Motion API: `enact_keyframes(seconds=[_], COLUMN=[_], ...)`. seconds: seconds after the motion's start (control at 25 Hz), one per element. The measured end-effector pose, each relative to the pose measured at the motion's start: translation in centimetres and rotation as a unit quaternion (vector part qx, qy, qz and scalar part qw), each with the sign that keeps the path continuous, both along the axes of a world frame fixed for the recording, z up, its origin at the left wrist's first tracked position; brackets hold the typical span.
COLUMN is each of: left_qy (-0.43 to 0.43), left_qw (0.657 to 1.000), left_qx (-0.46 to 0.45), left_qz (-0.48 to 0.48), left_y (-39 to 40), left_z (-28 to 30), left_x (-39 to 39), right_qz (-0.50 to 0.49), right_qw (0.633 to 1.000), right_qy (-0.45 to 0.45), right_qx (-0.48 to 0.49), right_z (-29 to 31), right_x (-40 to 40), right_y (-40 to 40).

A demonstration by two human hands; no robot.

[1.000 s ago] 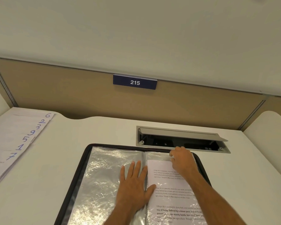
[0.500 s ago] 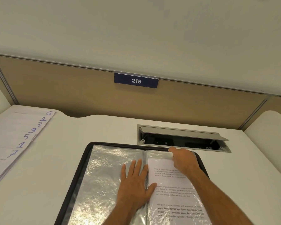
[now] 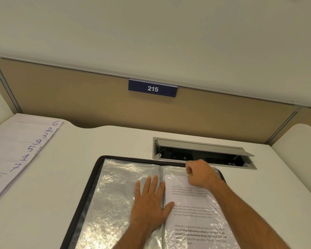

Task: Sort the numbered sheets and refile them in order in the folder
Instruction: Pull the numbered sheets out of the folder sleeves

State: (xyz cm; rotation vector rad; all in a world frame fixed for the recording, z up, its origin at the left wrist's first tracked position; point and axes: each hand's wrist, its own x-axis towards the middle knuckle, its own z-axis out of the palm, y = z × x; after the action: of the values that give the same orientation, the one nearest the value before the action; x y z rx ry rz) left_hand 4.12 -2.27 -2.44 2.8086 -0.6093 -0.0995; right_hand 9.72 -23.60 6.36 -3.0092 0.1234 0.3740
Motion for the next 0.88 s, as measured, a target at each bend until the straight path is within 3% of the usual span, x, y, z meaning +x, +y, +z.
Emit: enact_keyframes(seconds=[0.24,0.52,0.64,0.88], left_qy=[0.007,-0.030,-0.031,-0.034], left_qw=[1.000,0.999,0.999,0.999], left_qx=[-0.024,-0.027,-0.026,-0.035], left_qz=[-0.002,0.002,-0.003,-0.002], left_y=[0.0,-0.3,-0.3,-0.1], left_z=[-0.6,-1.2,-1.1,-0.8], left_x=[0.1,0.1,0.1,0.0], right_qz=[-0.100,-0.059,-0.043,-0.047], right_qw=[0.986,0.981,0.992,0.986], right_qy=[0.069,0.175,0.115,-0.149], right_qx=[0.110,0.064,0.032,-0.049], right_z=[0.9,1.4,0.8,2.3], right_x=[1.3,2.8,3.2,5.4], right_y=[-1.0,-1.1,-0.9,-1.4])
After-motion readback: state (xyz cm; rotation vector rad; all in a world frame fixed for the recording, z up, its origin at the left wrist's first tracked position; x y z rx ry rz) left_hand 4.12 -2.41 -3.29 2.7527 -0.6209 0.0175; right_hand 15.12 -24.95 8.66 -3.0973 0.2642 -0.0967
